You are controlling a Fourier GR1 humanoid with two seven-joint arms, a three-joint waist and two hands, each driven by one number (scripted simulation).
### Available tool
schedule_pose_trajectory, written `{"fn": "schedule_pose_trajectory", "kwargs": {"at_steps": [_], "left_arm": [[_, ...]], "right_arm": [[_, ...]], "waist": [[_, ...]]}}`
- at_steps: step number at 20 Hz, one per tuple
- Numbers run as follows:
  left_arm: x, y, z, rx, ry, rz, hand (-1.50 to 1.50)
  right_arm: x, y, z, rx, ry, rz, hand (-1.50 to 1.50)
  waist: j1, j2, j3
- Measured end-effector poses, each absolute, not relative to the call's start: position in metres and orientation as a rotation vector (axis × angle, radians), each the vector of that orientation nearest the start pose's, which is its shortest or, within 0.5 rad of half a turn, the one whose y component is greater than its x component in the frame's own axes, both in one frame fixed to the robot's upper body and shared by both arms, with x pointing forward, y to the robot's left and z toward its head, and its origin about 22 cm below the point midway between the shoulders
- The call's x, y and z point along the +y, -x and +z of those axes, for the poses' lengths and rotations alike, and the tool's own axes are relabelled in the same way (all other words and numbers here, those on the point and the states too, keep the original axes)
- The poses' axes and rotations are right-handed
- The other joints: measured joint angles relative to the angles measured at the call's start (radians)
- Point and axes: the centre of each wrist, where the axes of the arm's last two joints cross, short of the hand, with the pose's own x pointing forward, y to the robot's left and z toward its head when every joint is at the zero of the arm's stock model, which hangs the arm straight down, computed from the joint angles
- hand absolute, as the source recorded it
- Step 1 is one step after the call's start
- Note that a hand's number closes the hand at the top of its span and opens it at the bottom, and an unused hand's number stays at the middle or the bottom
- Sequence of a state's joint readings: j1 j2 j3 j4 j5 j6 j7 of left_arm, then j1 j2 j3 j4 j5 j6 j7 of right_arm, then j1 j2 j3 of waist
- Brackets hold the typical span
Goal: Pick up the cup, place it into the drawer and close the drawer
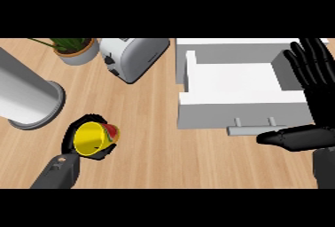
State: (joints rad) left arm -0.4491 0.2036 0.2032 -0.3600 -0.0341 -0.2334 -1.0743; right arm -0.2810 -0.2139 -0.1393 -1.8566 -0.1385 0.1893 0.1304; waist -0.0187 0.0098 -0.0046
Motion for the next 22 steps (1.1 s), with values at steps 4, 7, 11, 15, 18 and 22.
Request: {"fn": "schedule_pose_trajectory", "kwargs": {"at_steps": [4,7,11,15,18,22], "left_arm": [[0.287,-0.29,-0.128,-1.927,-0.011,0.124,1.5],[0.276,-0.306,-0.117,-1.979,0.006,0.159,1.5],[0.255,-0.334,-0.093,-2.039,0.079,0.115,1.5],[0.232,-0.363,-0.055,-2.113,0.161,0.07,1.5],[0.21,-0.386,-0.016,-2.144,0.229,0.021,1.5],[0.175,-0.406,0.034,-2.157,0.277,-0.042,1.5]], "right_arm": [[-0.268,-0.272,0.15,-1.989,-0.049,0.273,-1.5],[-0.271,-0.273,0.15,-1.986,-0.045,0.274,-1.5],[-0.272,-0.272,0.148,-1.98,-0.036,0.274,-1.5],[-0.271,-0.27,0.144,-1.978,-0.025,0.269,-1.5],[-0.273,-0.27,0.147,-1.974,-0.009,0.266,-1.5],[-0.273,-0.275,0.148,-1.975,-0.003,0.261,-1.5]], "waist": [[0.0,-0.001,0.001],[0.003,-0.004,0.002],[0.009,-0.008,0.004],[0.019,-0.013,0.005],[0.023,-0.016,0.005],[0.024,-0.016,0.005]]}}
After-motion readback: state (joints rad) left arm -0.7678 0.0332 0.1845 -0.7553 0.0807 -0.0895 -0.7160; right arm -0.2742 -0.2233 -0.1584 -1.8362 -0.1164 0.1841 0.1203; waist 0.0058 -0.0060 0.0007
